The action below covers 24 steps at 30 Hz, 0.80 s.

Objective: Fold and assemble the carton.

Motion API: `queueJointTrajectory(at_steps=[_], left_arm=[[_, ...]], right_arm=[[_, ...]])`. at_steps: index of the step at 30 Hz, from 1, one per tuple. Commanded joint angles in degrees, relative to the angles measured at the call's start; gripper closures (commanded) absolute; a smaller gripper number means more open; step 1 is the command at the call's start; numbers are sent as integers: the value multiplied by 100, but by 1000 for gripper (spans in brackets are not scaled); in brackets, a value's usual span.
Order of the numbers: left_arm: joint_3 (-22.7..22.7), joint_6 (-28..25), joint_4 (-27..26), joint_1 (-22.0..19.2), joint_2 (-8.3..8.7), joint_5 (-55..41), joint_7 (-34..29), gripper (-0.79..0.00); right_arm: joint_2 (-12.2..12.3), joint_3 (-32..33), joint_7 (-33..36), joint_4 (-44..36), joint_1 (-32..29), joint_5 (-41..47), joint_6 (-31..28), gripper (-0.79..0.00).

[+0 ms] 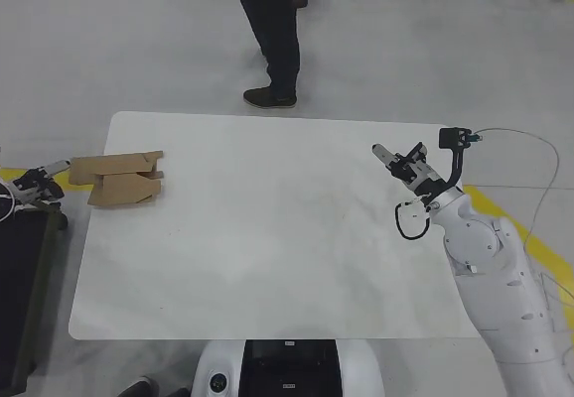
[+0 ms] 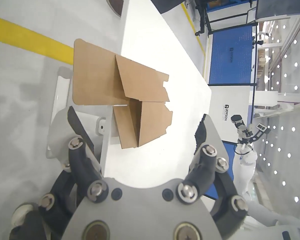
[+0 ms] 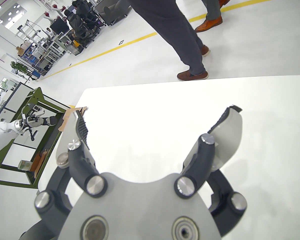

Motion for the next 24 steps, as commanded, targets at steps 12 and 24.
queueJointTrajectory(at_steps=[12, 24], left_arm=[[83, 699, 674, -158, -403, 167, 531, -785], [17, 920, 748, -101, -713, 69, 1031, -785]], right_arm=[[0, 0, 0, 0, 0, 0, 0, -785], [0, 0, 0, 0, 0, 0, 0, -785]])
